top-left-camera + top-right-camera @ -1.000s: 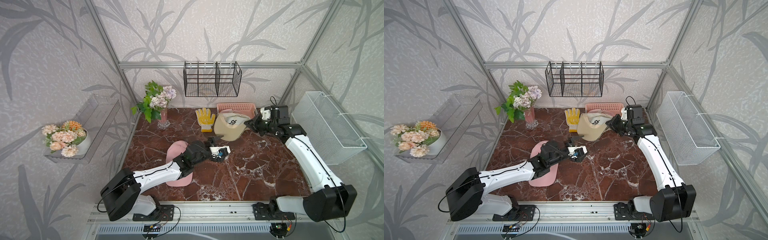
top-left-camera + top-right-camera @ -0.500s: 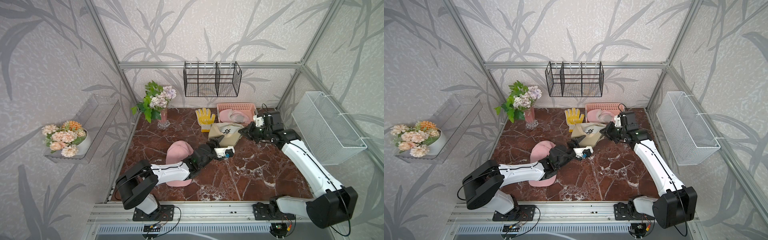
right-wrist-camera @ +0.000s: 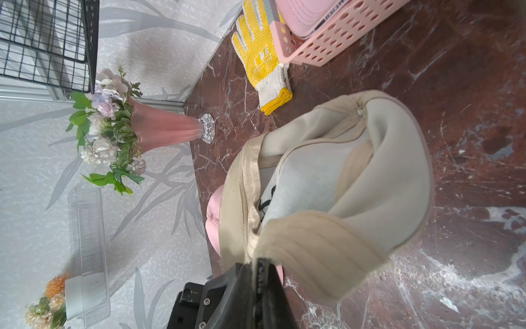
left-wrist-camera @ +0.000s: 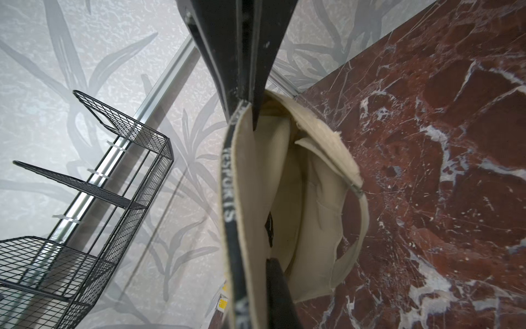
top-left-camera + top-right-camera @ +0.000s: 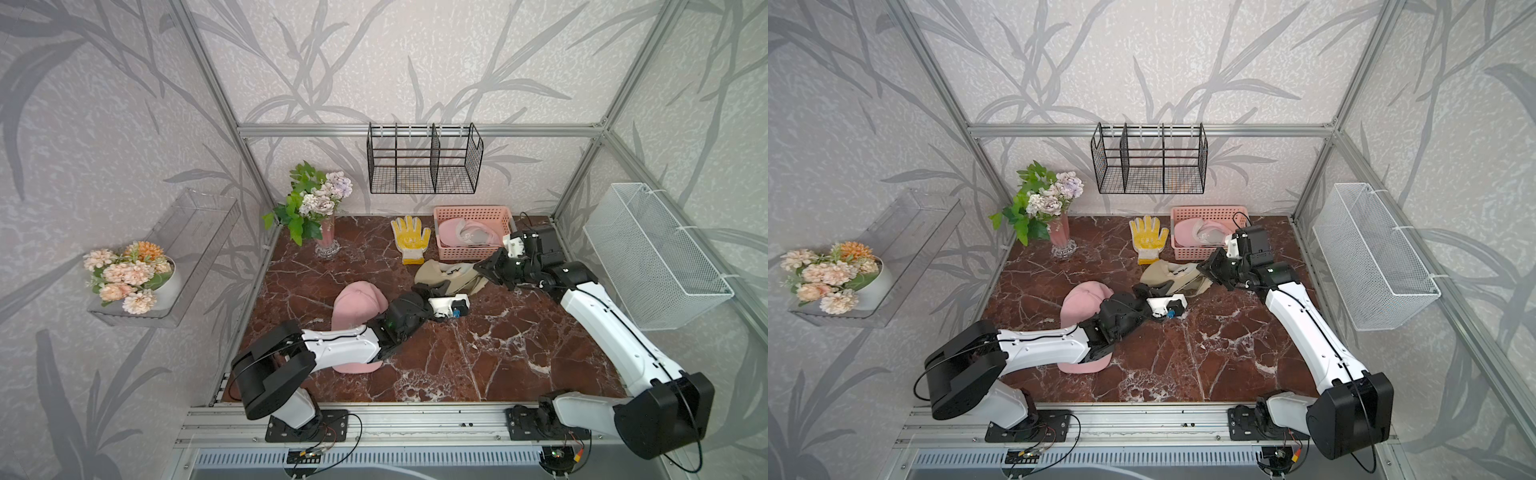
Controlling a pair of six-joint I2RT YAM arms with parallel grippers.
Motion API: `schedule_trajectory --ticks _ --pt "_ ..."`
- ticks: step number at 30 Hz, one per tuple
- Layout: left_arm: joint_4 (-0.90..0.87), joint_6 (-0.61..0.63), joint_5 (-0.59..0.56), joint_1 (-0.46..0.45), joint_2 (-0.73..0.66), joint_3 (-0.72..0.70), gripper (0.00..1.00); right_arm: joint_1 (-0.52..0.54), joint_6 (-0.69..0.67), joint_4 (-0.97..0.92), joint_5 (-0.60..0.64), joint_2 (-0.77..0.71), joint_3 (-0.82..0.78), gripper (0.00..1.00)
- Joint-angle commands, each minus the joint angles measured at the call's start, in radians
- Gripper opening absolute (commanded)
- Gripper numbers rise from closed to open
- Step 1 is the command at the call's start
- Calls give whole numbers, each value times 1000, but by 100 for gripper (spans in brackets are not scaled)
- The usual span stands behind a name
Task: Turn the baseball cap inside out
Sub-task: Turn over the baseball cap.
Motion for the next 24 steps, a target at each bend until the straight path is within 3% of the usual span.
schedule_trajectory --ticks 1,7,14,18,24 --pt "-148 -110 91 -4 -91 52 0 6 -84 1 20 -18 -10 21" --pt "-328 -418 53 1 -161 127 0 32 -255 -19 133 -19 -37 44" --pt "-565 -676 182 49 -171 251 0 57 -313 5 331 -39 -107 49" --pt "-577 -797 315 104 -202 238 0 57 -335 1 472 -44 -138 53" --pt "-544 -929 455 185 -235 184 0 56 -360 -2 579 -22 -157 54"
